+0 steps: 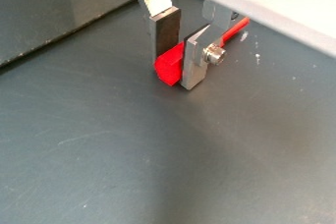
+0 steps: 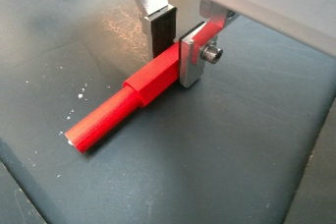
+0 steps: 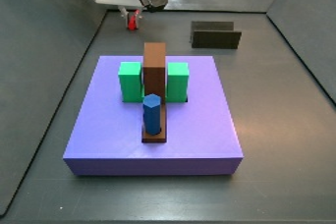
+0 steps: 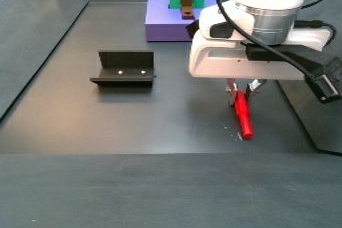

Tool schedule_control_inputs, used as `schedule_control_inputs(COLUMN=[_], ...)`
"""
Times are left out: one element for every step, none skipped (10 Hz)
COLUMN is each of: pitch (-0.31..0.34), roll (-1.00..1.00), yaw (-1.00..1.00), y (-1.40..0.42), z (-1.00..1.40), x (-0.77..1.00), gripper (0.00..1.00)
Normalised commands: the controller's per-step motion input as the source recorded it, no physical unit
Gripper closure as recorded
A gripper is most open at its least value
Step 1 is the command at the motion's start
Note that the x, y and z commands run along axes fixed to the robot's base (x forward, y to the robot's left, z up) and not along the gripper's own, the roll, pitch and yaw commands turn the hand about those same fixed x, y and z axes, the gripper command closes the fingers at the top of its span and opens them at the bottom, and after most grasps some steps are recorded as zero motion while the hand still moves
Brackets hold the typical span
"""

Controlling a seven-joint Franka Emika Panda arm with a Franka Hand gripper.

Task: Pick up the red object. Move up. Place the red object on the fixture. Regrasp the red object. Move to above the board. Insert the red object.
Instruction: Pick up the red object.

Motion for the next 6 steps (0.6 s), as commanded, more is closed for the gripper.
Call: schedule_control_inputs(pitch=[0.0, 0.0, 0.0, 0.0, 0.0, 0.0], roll=[0.0, 0.0, 0.0, 0.0, 0.0, 0.0], yaw=[0.0, 0.0, 0.0, 0.0, 0.0, 0.0], y=[0.0, 0.0, 0.0, 0.0, 0.0, 0.0], z=[0.0, 0.0, 0.0, 0.0, 0.0, 0.0], x=[0.0, 0.0, 0.0, 0.0, 0.0, 0.0], gripper=[1.0, 1.0, 1.0, 1.0, 1.0, 1.0])
